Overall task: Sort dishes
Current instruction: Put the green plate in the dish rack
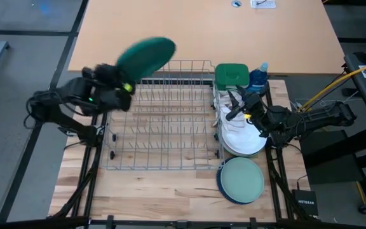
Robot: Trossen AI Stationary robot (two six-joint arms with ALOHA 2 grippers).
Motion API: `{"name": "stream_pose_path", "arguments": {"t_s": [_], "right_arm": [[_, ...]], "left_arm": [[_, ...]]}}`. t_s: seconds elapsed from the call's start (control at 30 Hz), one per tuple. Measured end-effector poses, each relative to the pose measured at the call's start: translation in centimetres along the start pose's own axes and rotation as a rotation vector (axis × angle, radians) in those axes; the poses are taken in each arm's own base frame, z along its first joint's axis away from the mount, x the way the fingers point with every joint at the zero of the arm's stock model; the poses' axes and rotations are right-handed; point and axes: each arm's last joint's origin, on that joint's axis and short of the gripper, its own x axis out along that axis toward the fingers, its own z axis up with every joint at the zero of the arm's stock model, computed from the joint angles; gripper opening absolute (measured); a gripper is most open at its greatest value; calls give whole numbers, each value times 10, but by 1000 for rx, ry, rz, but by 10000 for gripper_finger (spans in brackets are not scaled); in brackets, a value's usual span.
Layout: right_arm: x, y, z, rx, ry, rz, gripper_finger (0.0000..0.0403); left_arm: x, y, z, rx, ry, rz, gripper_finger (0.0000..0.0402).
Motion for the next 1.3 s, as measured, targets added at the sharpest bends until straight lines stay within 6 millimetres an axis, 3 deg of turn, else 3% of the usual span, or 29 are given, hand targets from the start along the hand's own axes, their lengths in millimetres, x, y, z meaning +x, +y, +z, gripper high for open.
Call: {"name": "stream_pose_path", "arguments": {"t_s": [0.07, 0.17, 0.4, 0.6, 0.83, 1.13, 1.3], "right_arm": [[0, 0, 0, 0, 0, 0, 186], [0, 0, -1, -7, 4, 0, 186], [0, 1, -2, -23, 12, 4, 186], [0, 1, -3, -29, 16, 5, 186], [0, 1, -3, -32, 18, 6, 186], [0, 2, -6, -62, 33, 12, 186], [0, 3, -9, -46, 51, 17, 186]], "left_arm": [[9, 12, -7, -127, 38, 13, 5], [23, 13, -24, -125, 56, 70, 5], [53, 7, -73, -214, 160, 210, 5], [64, 3, -104, -329, 197, 281, 5], [70, 2, -117, -365, 195, 316, 5], [83, 9, -117, -396, 195, 389, 5], [92, 2, -121, -353, 217, 411, 5]]}}
